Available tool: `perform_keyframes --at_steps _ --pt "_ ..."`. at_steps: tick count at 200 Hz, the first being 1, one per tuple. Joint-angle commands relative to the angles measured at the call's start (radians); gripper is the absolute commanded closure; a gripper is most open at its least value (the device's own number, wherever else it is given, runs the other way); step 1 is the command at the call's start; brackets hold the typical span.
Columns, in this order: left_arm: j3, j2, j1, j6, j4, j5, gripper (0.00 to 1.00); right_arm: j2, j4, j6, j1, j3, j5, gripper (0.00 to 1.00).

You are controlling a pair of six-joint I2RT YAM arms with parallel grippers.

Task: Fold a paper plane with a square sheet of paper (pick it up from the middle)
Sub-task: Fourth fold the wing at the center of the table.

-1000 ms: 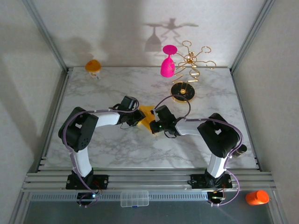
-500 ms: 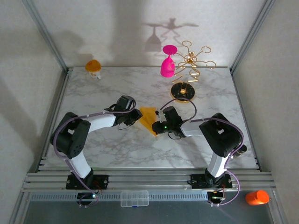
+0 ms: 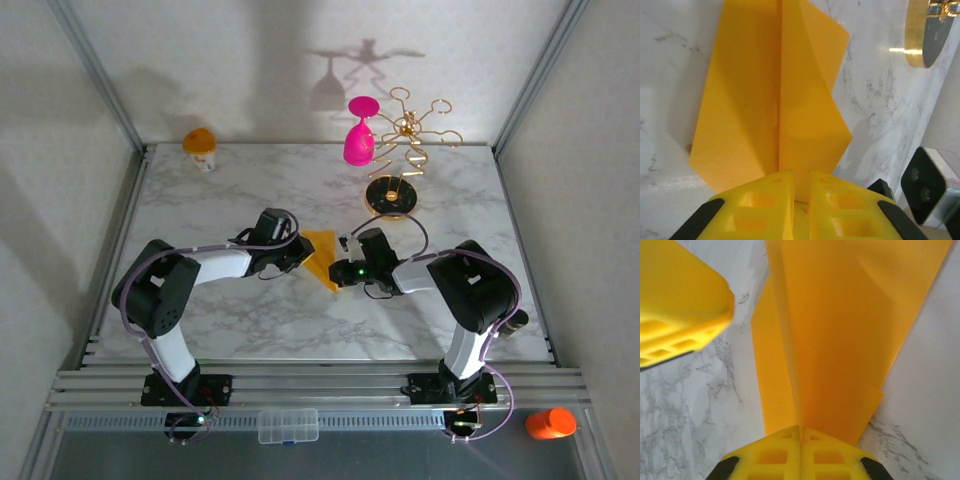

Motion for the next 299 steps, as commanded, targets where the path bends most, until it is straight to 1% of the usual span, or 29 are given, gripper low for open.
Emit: perform_keyframes --at_steps 1,48,84,96,127,138,172,198,212,270,299 --pt "0.041 0.042 -0.010 0.017 0.051 0.052 0.85 0.031 -0.008 0.013 -0.015 -0.024 -0.021 0.95" --pt "0.086 0.112 -0.024 0.028 0.053 0.073 0.86 0.038 -0.007 0.004 -0.029 -0.025 -0.033 0.93" --pt "0.107 0.129 -0.027 0.035 0.048 0.079 0.86 0.042 -0.019 -0.002 -0.035 -0.021 -0.034 0.89" --pt "0.112 0.132 -0.027 0.040 0.043 0.080 0.86 0.046 -0.024 -0.002 -0.036 -0.017 -0.032 0.88" --pt "0.116 0.137 -0.030 0.047 0.041 0.087 0.86 0.049 -0.032 0.004 -0.038 -0.010 -0.029 0.79" --pt "0.119 0.140 -0.031 0.053 0.036 0.087 0.86 0.052 -0.036 0.007 -0.041 -0.007 -0.026 0.78" --pt "0.127 0.147 -0.034 0.060 0.031 0.094 0.85 0.061 -0.042 0.017 -0.043 -0.005 -0.028 0.80" --pt "0.127 0.149 -0.034 0.060 0.028 0.094 0.85 0.069 -0.039 0.022 -0.048 -0.009 -0.039 0.88" --pt "0.130 0.145 -0.034 0.061 0.027 0.089 0.85 0.072 -0.032 0.025 -0.051 -0.012 -0.045 0.90" --pt "0.093 0.057 -0.021 0.051 0.047 0.012 0.84 0.083 0.018 0.027 -0.079 -0.043 -0.107 0.90" --pt "0.055 0.045 -0.008 0.044 0.050 -0.014 0.85 0.084 0.022 -0.001 -0.090 -0.046 -0.138 0.91"
